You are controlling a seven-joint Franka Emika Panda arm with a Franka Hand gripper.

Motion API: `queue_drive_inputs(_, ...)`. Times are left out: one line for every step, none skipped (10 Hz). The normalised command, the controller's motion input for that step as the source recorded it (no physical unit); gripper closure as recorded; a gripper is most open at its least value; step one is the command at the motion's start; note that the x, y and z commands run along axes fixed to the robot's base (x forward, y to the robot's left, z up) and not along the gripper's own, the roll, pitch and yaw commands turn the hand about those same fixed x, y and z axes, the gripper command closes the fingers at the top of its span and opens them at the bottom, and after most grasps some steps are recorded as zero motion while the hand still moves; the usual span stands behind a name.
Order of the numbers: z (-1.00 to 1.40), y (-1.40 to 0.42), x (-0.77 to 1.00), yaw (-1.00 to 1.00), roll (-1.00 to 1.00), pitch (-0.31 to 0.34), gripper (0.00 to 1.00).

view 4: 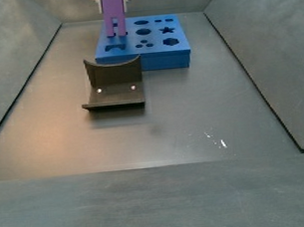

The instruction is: Insert the double-square object.

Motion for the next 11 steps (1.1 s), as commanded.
queue_drive_inputs(-0.11,-0.03,-0.34,0.00,0.00,-0.053,1.00)
queue_drive_inputs(-0.09,-0.19,-0.08,0.03,-0.02,-0.019,1.00)
queue_drive_inputs(-0.28,-0.10,0.20,0.00,-0.07,0.000,1.00)
queue_drive_inputs(-0.45,0.00,0.40,0.00,-0.03,0.050,1.00)
queue_drive_inputs(-0.51,0.00,0.37,0.00,-0.02,0.071,1.00)
queue_drive_inputs(-0.59,0.00,0.39,-0.05,-0.02,0.074,1.00)
queue_drive_inputs(-0.54,0.00,0.34,-0.10,0.00,0.071,1.00)
queue_drive_inputs(-0.44,0.00,0.32,-0.20,0.00,0.077,1.00)
queue_drive_inputs(-0.26,0.00,0.24,-0.25,0.00,0.077,1.00)
queue_drive_inputs(0.00,0.04,0.00,0.00,-0.03,0.000,1.00)
queue_drive_inputs(0.00,0.00,0.00,0.00,0.00,0.000,1.00)
